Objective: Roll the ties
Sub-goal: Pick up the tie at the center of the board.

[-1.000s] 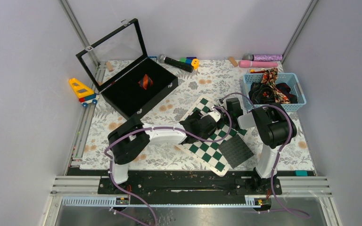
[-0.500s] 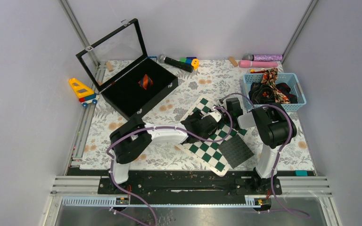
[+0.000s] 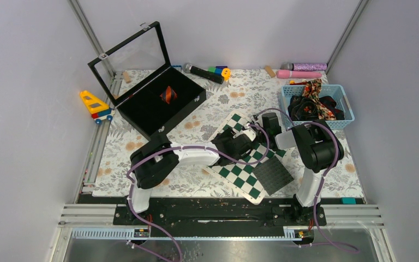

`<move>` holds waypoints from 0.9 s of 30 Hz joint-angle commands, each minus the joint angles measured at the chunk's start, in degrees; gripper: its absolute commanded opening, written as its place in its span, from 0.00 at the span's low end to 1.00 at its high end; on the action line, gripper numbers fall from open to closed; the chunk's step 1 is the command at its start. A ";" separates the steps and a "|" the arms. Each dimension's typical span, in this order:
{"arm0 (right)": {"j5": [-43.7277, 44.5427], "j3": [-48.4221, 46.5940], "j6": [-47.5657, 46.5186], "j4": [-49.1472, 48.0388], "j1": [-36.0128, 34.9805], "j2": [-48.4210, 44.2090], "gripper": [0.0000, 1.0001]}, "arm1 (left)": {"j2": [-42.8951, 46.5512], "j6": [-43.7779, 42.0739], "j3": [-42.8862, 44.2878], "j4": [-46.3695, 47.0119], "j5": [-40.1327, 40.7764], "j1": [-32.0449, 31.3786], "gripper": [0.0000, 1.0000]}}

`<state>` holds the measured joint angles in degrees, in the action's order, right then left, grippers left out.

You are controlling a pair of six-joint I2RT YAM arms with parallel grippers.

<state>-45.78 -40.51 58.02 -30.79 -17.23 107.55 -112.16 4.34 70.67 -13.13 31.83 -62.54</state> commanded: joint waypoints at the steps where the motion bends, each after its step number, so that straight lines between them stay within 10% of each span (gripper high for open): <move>1: -5.12 -0.08 2.88 -4.86 -1.04 -3.13 0.00 | -3.14 2.51 1.06 -0.98 -4.84 -0.83 0.69; 11: -4.61 -0.23 2.89 -5.07 -1.05 -2.74 0.01 | -3.10 2.69 1.40 -1.20 -2.21 -0.87 0.50; 27: 17.71 1.17 -5.19 14.73 7.96 -24.53 0.47 | 1.05 3.24 -1.74 1.27 0.00 -0.78 0.47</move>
<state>-33.67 -39.24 55.11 -20.16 -13.67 91.02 -112.14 6.35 71.11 -8.99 34.92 -63.33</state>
